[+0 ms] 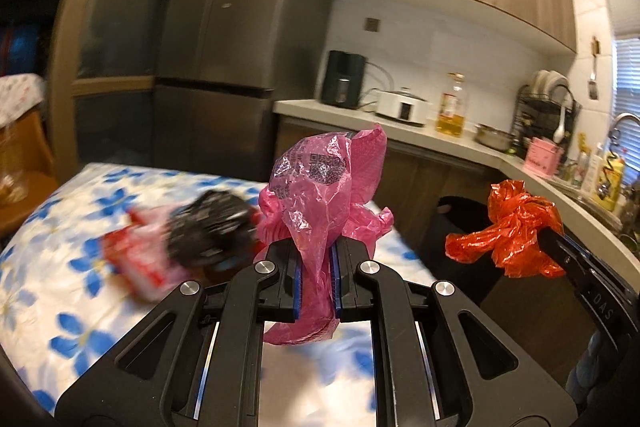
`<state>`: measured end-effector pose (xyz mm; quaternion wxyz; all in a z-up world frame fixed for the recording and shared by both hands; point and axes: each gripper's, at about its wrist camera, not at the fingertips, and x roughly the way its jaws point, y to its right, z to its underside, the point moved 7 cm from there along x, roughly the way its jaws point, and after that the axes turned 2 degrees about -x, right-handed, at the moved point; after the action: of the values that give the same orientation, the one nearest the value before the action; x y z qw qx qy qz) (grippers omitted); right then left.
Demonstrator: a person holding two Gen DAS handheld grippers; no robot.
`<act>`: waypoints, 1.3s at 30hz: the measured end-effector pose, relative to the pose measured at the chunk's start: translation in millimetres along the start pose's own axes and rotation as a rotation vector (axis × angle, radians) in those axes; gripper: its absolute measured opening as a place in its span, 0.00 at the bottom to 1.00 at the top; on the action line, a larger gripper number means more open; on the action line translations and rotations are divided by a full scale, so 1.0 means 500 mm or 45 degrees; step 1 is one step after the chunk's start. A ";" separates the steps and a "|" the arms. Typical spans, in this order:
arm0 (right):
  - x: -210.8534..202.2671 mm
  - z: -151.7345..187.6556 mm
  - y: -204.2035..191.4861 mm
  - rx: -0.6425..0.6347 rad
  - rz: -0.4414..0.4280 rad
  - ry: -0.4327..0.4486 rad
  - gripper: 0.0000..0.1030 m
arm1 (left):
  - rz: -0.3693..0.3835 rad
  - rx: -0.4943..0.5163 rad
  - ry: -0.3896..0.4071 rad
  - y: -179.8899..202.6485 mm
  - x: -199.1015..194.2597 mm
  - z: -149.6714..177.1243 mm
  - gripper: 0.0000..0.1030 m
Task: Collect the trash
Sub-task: 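Lift both bags and carry them over the black trash bin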
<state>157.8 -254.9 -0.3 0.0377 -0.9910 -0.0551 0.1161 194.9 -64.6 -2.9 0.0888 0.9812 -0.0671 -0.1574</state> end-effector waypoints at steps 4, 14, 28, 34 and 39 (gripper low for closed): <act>0.008 -0.028 0.083 0.043 0.109 0.052 0.10 | 0.080 0.045 0.012 0.089 0.054 -0.019 0.10; 0.054 -0.064 0.234 0.156 0.295 0.121 0.10 | 0.231 0.114 0.032 0.272 0.181 -0.047 0.10; 0.124 -0.098 0.342 0.178 0.382 0.136 0.10 | 0.327 0.165 -0.010 0.406 0.320 -0.049 0.10; 0.152 -0.105 0.365 0.178 0.394 0.135 0.10 | 0.338 0.170 -0.029 0.430 0.364 -0.034 0.10; 0.173 -0.104 0.378 0.183 0.392 0.128 0.10 | 0.338 0.155 -0.048 0.439 0.392 -0.026 0.10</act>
<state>272.6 -435.4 14.2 0.0931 -0.9870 0.1076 0.0745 360.7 -307.8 -6.0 0.0477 0.9642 -0.2073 -0.1585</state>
